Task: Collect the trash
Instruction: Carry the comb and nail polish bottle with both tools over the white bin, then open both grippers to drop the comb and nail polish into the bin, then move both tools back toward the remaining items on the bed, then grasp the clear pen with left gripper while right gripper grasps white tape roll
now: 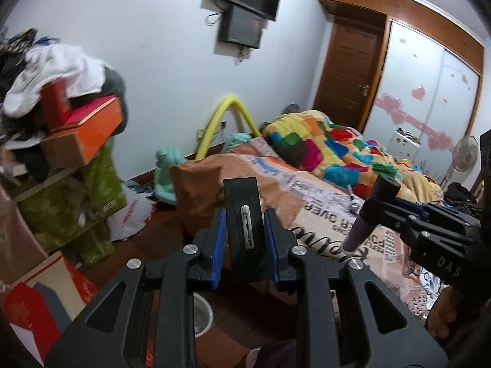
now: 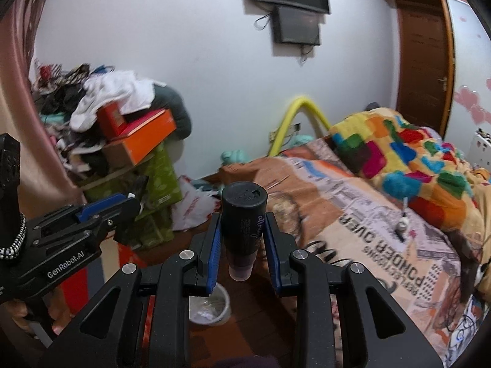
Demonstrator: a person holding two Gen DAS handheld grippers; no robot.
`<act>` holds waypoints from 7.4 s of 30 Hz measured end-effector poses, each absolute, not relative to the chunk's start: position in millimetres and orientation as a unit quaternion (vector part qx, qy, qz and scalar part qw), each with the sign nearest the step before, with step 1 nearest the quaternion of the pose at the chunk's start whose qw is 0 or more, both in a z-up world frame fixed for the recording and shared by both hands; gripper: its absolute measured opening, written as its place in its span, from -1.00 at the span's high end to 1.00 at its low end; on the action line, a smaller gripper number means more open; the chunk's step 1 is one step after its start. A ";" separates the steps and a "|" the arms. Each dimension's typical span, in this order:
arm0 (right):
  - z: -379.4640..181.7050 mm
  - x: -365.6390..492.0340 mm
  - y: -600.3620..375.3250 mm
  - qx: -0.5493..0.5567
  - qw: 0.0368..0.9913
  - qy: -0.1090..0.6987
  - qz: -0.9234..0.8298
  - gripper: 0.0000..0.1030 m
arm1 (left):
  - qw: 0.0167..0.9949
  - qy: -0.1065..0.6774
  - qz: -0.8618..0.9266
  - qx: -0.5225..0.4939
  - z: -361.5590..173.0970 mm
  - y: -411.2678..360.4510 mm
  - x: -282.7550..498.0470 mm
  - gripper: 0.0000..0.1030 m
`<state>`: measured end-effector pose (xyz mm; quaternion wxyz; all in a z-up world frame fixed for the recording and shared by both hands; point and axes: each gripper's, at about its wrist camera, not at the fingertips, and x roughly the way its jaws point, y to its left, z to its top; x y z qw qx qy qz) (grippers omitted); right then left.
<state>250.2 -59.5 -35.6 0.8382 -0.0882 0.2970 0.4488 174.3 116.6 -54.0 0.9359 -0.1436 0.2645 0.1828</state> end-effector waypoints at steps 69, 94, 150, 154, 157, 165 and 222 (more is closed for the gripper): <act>-235.8 261.9 107.2 -0.257 0.662 0.524 0.470 0.47 | 0.791 0.479 0.264 -0.276 -268.6 250.7 190.1 0.41; -50.0 243.3 -44.6 -0.154 0.805 0.300 0.488 0.47 | 0.909 0.289 0.260 -0.149 -64.5 116.9 168.2 0.41; -107.2 523.6 -253.3 -0.036 0.915 0.346 0.203 -0.79 | 0.947 0.308 0.068 -0.068 -121.4 -44.9 530.2 -0.77; -139.3 552.9 -239.2 -0.035 0.900 0.376 0.217 -0.62 | 0.940 0.327 0.066 -0.070 -150.8 -38.4 557.3 -0.77; -166.9 575.0 -227.0 -0.032 0.884 0.404 0.233 -0.37 | 0.935 0.342 0.063 -0.074 -173.8 -34.3 577.4 -0.77; -227.3 622.4 -195.2 -0.036 0.843 0.459 0.276 0.06 | 0.919 0.381 0.059 -0.083 -227.0 -24.3 614.7 -0.75; -165.8 574.2 -240.2 0.032 0.874 0.412 0.255 0.33 | 0.891 0.446 0.000 -0.088 -245.2 -64.9 621.9 0.77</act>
